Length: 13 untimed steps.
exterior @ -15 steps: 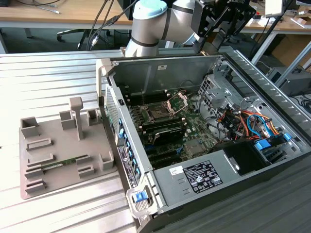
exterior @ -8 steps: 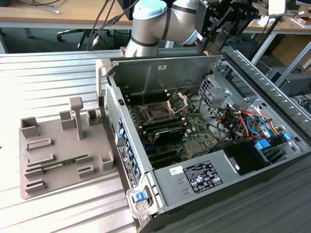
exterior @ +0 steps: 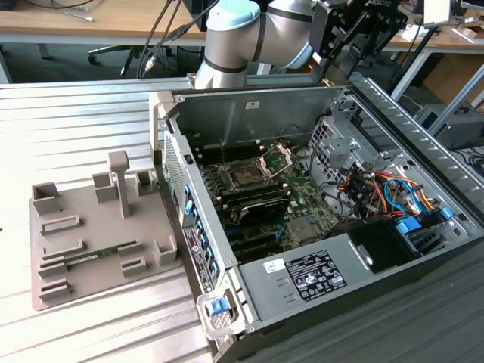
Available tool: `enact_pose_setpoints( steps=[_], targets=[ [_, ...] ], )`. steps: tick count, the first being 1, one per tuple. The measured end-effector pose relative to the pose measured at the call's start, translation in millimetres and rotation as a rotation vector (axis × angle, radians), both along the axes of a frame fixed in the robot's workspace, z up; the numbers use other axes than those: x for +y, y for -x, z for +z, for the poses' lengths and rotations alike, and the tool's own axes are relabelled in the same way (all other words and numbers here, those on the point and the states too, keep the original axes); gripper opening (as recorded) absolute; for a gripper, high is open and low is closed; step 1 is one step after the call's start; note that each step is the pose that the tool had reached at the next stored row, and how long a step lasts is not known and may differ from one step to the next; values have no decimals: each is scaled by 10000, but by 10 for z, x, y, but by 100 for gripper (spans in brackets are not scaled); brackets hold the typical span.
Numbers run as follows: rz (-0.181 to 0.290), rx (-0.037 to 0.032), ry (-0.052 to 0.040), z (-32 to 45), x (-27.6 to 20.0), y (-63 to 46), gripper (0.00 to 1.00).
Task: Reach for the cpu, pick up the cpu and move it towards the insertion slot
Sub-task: 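Pick up the cpu and move it towards the insertion slot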
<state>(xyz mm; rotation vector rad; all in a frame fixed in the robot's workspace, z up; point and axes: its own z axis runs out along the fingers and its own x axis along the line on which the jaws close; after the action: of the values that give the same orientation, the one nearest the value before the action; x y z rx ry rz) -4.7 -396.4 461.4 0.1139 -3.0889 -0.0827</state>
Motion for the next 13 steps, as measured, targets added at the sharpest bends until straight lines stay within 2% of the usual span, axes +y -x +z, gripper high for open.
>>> enact_pose_setpoints(
  steps=[13],
  targets=[
    [0, 0, 1, 0, 0, -166, 55]
  ],
)
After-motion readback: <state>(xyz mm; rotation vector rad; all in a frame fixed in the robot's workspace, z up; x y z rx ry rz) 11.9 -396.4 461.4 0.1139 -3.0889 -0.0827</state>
